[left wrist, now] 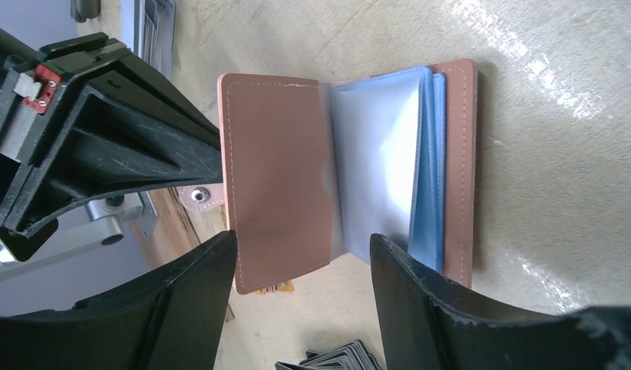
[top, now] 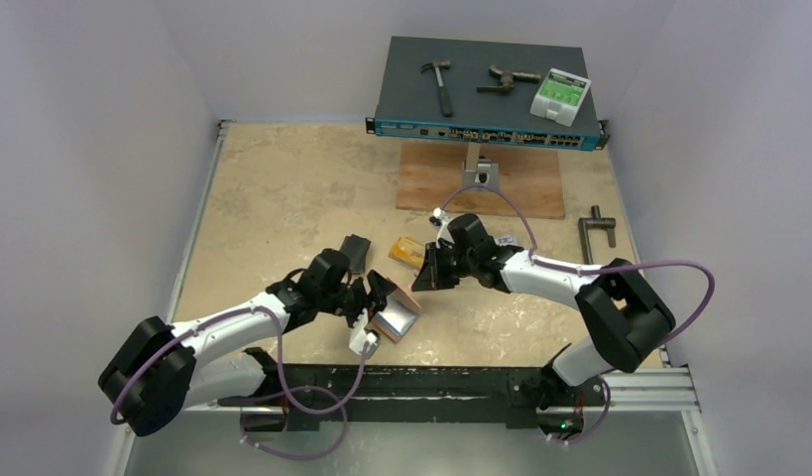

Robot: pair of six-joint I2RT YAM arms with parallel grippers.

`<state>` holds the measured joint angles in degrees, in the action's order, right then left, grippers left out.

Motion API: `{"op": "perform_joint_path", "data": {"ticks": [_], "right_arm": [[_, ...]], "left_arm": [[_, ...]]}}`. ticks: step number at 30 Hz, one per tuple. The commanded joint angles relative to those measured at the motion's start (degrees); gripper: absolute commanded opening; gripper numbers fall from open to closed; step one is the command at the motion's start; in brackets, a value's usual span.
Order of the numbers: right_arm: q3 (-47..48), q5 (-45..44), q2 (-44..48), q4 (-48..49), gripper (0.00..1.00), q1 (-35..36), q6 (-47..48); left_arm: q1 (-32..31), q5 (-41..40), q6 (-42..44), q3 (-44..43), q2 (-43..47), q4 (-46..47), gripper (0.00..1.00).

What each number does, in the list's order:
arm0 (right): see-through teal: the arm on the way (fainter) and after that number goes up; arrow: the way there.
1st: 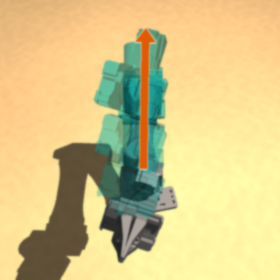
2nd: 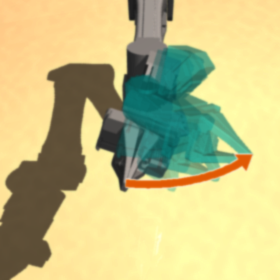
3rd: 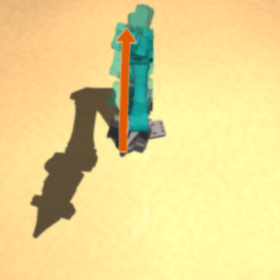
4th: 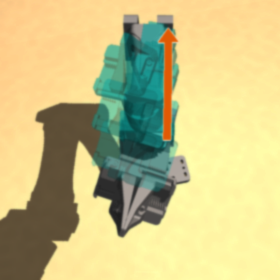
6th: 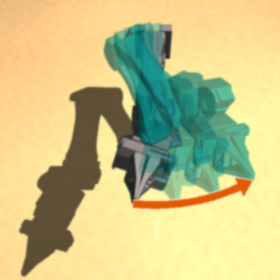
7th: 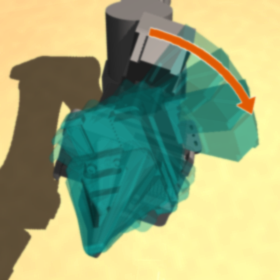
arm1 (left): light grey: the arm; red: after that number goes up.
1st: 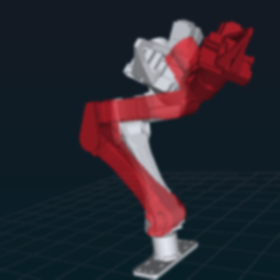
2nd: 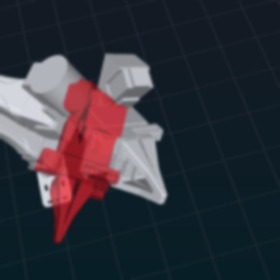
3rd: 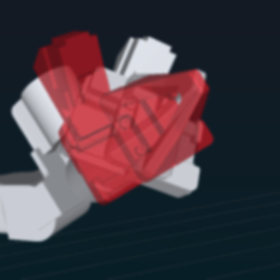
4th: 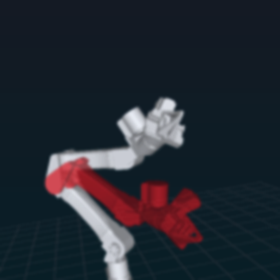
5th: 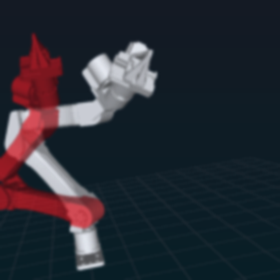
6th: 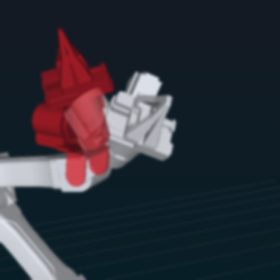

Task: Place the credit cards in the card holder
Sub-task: Open the card holder at the center of the board.

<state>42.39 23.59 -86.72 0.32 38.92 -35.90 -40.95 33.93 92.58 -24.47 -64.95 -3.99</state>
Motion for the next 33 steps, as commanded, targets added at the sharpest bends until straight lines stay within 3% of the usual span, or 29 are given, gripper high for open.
{"op": "perform_joint_path", "data": {"ticks": [1, 4, 7, 14, 23, 33], "right_arm": [[-1.1, 1.2, -0.2, 0.5, 0.0, -0.7, 1.6], [-1.2, 1.6, -0.4, 0.8, 0.0, -1.2, 1.9], [-1.0, 2.2, -1.1, 1.1, 0.0, -1.2, 2.0], [-1.3, 2.6, -1.4, 1.5, 0.0, -1.1, 1.8], [-1.5, 3.4, -1.0, 1.7, 0.0, -1.2, 1.8], [-4.9, -1.6, 0.3, 2.3, 0.0, -1.0, 0.6]], "left_arm": [[1.6, 2.4, 2.6, -5.7, 2.4, -11.0, 0.63], [3.6, 4.5, 5.8, -6.7, 5.5, -21.3, 0.63], [4.1, 5.2, 8.1, -5.8, 6.8, -23.5, 0.67], [4.2, 4.2, 8.4, -5.2, 1.7, -13.8, 0.67], [3.1, 5.1, 7.5, -3.9, -0.2, -9.1, 0.66], [-3.2, 3.3, 1.6, 3.9, 0.3, 9.4, 0.61]]}}
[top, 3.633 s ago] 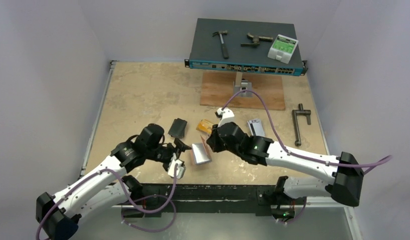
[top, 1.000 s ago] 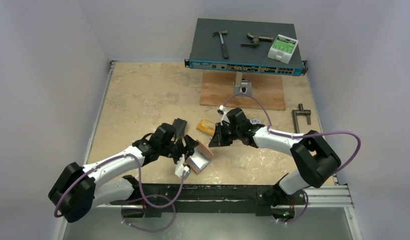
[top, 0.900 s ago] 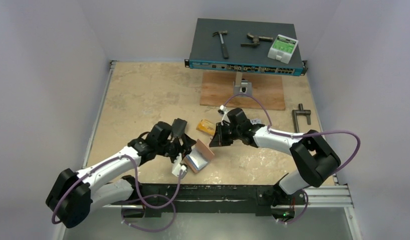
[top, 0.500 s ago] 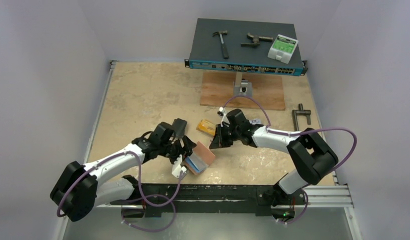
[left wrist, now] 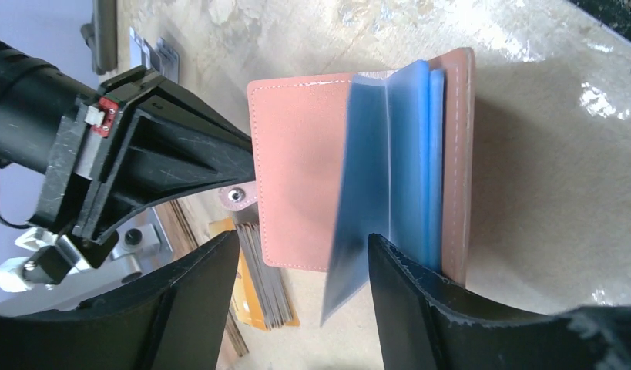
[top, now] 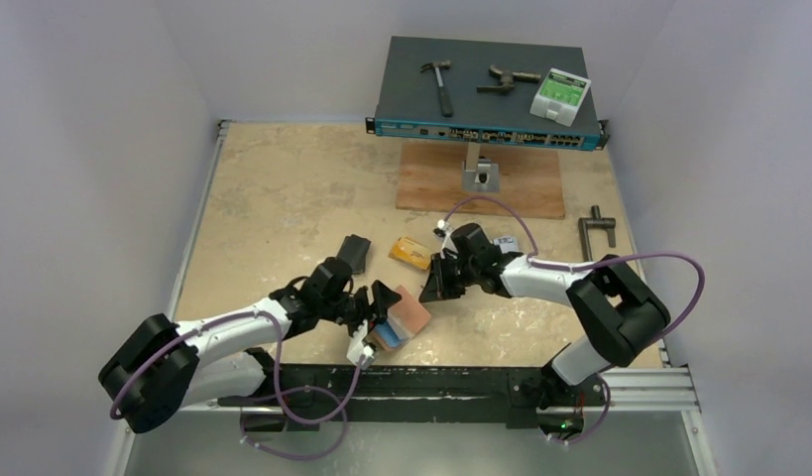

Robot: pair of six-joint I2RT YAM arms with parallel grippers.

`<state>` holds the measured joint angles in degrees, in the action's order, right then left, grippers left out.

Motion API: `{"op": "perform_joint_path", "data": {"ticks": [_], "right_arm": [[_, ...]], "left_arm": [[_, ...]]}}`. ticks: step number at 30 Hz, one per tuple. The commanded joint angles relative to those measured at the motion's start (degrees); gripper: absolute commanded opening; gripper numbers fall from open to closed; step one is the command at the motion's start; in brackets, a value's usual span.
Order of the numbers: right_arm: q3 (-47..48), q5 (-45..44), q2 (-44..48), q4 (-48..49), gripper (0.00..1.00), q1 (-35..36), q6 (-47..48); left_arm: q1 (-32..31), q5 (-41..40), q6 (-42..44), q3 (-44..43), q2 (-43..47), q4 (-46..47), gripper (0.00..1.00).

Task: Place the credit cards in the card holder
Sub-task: Open the card holder at the center of the board.

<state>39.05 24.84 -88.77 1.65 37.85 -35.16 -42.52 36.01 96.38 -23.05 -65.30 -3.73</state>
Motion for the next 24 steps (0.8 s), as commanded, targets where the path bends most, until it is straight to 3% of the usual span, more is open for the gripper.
{"op": "perform_joint_path", "data": {"ticks": [1, 8, 13, 19, 24], "right_arm": [[-1.8, -4.0, 3.1, 0.5, 0.0, 0.2, -0.1], [-2.3, -7.8, 3.3, 0.0, 0.0, 5.9, -0.1], [-2.6, -9.3, 2.6, 0.3, 0.0, 9.3, -0.5], [-3.0, -10.4, 3.7, -0.4, 0.0, 9.4, -0.1], [-3.7, -11.9, 6.3, -1.5, 0.05, 9.4, -0.3]], "left_arm": [[-2.2, 0.8, -2.4, 3.5, 0.6, 11.1, 0.61], [-6.2, -2.3, -6.9, 4.2, -1.1, 17.1, 0.52], [-7.3, -4.1, -9.6, 2.0, -2.6, 18.8, 0.35], [-8.0, -2.8, -6.1, 3.5, -2.5, 13.3, 0.34], [-9.4, -2.6, -4.2, 8.2, -0.2, 13.8, 0.21]]}}
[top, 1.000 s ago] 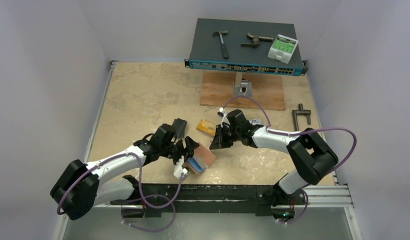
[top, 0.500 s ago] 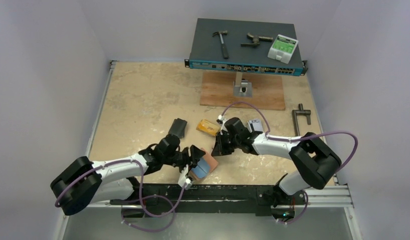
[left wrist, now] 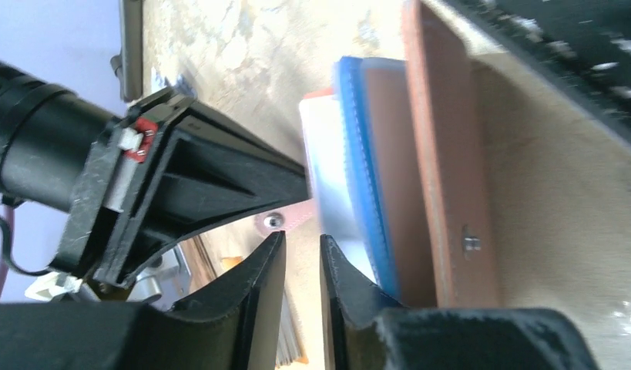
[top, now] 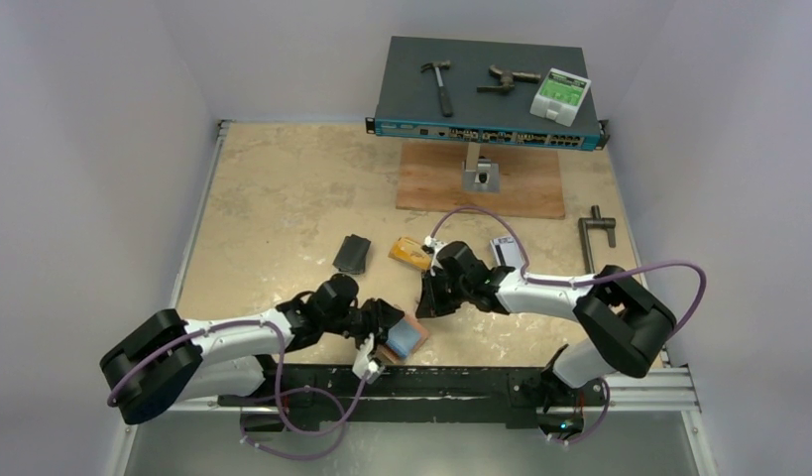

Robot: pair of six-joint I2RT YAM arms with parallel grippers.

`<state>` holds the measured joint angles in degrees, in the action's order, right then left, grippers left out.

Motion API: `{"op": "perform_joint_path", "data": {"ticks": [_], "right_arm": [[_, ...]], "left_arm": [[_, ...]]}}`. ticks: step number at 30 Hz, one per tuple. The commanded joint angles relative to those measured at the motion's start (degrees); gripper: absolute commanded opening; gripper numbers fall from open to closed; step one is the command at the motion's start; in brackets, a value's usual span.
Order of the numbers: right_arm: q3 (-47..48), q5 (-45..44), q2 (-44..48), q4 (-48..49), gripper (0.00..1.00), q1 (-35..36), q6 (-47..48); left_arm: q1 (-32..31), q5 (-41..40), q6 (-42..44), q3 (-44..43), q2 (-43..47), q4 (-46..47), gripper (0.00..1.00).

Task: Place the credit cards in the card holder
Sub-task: Open the card holder at the center of the board.

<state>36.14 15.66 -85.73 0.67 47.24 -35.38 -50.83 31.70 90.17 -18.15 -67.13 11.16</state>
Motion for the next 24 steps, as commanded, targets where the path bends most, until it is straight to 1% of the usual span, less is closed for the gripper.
{"op": "perform_joint_path", "data": {"ticks": [1, 4, 7, 11, 13, 14, 16, 17, 19, 21, 24], "right_arm": [[-0.6, -3.6, 3.6, -0.6, 0.11, 0.0, 0.1], [-0.5, -4.4, 4.2, -2.1, 0.27, 0.0, 0.1], [-0.5, -4.8, 6.0, -3.1, 0.39, 0.0, 0.1], [1.0, -7.7, 11.0, -7.3, 0.42, 0.0, 1.4], [2.4, -10.4, 14.2, -11.0, 0.41, 0.0, 2.5], [2.9, -10.5, 15.9, -11.8, 0.38, 0.0, 3.2], [3.1, -7.5, 18.9, -11.1, 0.25, 0.0, 4.7], [3.1, -4.9, 19.5, -10.1, 0.22, 0.0, 5.2], [3.5, -0.4, 17.9, -9.6, 0.18, 0.1, 6.7], [4.7, 2.3, 15.7, -10.0, 0.11, 0.6, 8.6], [5.6, 7.5, 14.1, -7.9, 0.05, 1.3, 10.3]], "left_arm": [[-1.2, 1.7, 2.2, 3.9, 1.9, -0.8, 0.19], [-1.2, 1.5, 3.4, 4.9, 2.1, -0.6, 0.14], [-1.2, 1.6, 3.5, 4.6, 2.3, -2.7, 0.12], [-1.2, 2.6, 3.9, 3.8, 2.3, -6.1, 0.11], [-1.2, 2.9, 5.1, 3.3, 2.2, -8.4, 0.11], [-1.2, 3.0, 5.5, 3.3, 2.2, -9.5, 0.11], [-1.1, 3.2, 6.3, 3.3, 2.1, -10.7, 0.13], [-1.2, 3.4, 6.6, 3.3, 2.1, -11.0, 0.13], [-1.1, 3.6, 7.2, 3.1, 1.9, -11.0, 0.14], [-1.1, 3.5, 7.8, 2.7, 2.0, -14.4, 0.14], [-1.1, 3.1, 8.5, 2.4, 1.8, -17.5, 0.15]]}}
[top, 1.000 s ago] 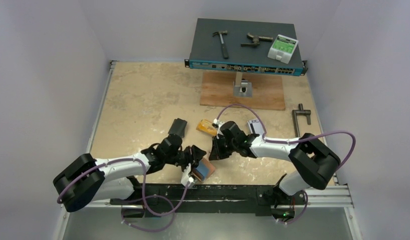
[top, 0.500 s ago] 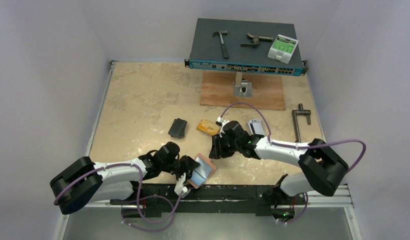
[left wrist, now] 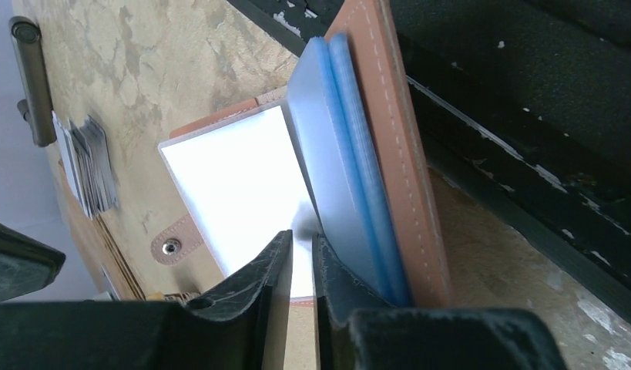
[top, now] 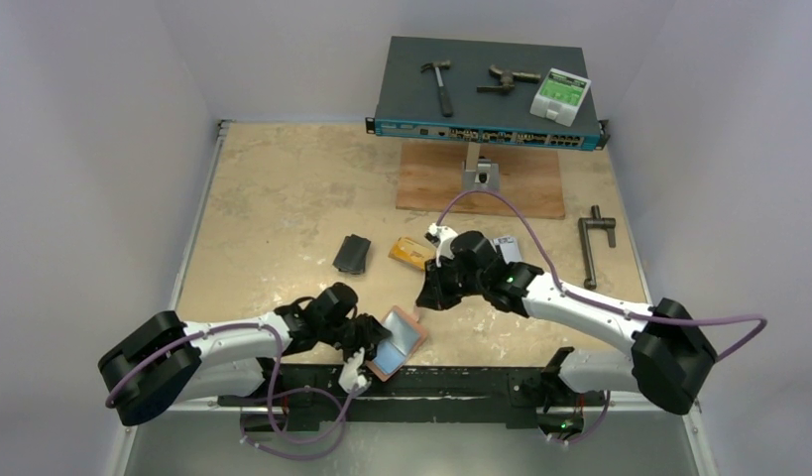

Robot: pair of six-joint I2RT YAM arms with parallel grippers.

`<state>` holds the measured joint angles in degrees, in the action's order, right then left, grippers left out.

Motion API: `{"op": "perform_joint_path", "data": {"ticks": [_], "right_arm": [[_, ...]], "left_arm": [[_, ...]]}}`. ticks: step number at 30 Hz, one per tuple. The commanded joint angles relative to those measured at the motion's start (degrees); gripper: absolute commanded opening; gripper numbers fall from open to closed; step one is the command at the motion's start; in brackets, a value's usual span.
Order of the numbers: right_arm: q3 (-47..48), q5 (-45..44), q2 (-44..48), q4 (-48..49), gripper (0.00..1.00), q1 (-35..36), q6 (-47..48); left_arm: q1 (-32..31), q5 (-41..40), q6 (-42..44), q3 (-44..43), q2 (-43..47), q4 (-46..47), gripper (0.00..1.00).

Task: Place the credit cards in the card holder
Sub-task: Open the card holder at the center of the board, then pick up the credit card from the center of the board.

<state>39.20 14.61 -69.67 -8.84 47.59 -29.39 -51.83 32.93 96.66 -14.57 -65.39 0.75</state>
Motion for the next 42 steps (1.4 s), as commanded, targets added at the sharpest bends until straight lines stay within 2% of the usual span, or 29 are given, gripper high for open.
{"op": "perform_joint_path", "data": {"ticks": [1, 5, 10, 16, 25, 28, 31, 33, 35, 39, 42], "right_arm": [[2.7, 10.1, -2.7, 2.4, 0.04, 1.1, 4.7], [4.2, 15.2, -6.8, 3.3, 0.0, 1.3, 6.3], [4.0, 19.3, -11.7, 5.6, 0.0, 1.3, 6.8], [8.5, 20.0, -20.8, 2.2, 0.0, 1.3, 8.7], [9.3, 13.2, -29.1, -1.4, 0.0, 1.3, 8.2], [6.9, 6.2, -28.6, -0.1, 0.0, 1.2, 4.5], [3.5, 0.8, -26.1, 1.8, 0.0, 1.3, 1.2], [0.8, -0.6, -22.1, 3.6, 0.0, 1.3, -0.8], [-1.1, -1.3, -18.7, 4.7, 0.0, 1.5, -2.0], [-1.3, -4.0, -12.1, 4.2, 0.0, 2.1, -2.7], [1.3, -5.5, -8.0, 2.7, 0.02, 2.2, -2.2]], "left_arm": [[-0.1, 1.9, 2.3, -1.2, 0.0, -7.7, 0.17], [-0.1, 2.1, 4.7, -0.9, -0.4, -8.5, 0.18], [-0.1, 1.1, 7.0, -0.9, -1.4, -7.3, 0.18], [-0.1, -1.6, 9.4, 0.2, -2.2, 1.2, 0.16], [-0.1, -8.4, 10.3, 6.2, 2.3, 17.4, 0.18], [-0.2, -11.8, 5.3, 5.7, 5.8, 17.6, 0.3], [-0.1, -14.4, -0.8, 4.0, 10.6, 16.4, 0.37], [-0.1, -16.2, -6.3, 1.7, 14.3, 13.2, 0.53], [-0.1, -18.2, -11.9, -1.2, 17.8, 7.9, 0.62], [-0.1, -23.3, -24.7, -7.0, 23.4, -1.5, 0.66], [0.0, -28.2, -35.4, -10.7, 25.8, -4.4, 0.66]]}}
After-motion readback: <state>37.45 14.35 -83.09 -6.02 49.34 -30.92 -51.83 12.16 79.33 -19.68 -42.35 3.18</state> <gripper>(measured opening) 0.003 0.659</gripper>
